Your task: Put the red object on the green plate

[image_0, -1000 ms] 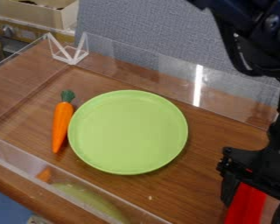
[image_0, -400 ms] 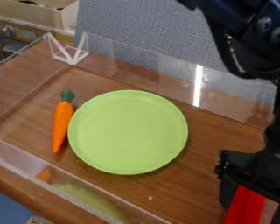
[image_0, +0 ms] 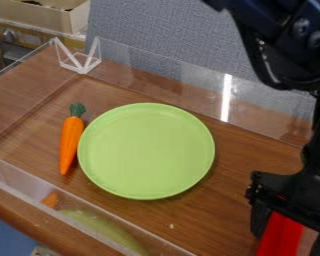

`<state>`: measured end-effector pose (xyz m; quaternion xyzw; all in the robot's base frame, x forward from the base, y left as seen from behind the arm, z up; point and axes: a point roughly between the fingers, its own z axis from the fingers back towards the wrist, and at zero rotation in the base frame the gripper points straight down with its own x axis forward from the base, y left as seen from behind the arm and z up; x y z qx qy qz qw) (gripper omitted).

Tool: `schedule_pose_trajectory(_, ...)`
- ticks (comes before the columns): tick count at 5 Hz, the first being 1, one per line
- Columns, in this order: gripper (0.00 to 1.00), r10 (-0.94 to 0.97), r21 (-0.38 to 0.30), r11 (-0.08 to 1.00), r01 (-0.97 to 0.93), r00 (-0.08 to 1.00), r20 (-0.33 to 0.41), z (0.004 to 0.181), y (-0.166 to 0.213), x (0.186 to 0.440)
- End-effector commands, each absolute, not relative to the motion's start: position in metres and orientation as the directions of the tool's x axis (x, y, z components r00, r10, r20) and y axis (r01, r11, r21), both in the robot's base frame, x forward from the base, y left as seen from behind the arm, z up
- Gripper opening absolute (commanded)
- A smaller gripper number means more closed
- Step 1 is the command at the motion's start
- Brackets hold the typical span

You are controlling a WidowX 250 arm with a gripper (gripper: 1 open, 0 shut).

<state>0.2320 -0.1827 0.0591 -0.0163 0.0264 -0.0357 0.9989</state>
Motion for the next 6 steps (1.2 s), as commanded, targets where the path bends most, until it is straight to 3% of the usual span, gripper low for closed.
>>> schedule_pose_trajectory(1,1.0,-0.063,-0.064,0.996,0.063,0.998,-0.004,0.072,-0.184,0.238)
schedule_pose_trajectory(3,1.0,-0.056,-0.064,0.996,0.056,0.998,-0.001,0.072,-0.184,0.24)
schedule_pose_trajectory(4,0.0,-0.049,-0.066,0.997,0.049,0.999,0.001,0.072,-0.18,0.24)
schedule_pose_trajectory(6,0.0,0.047,-0.093,0.995,-0.04,0.996,0.071,0.119,-0.132,0.245)
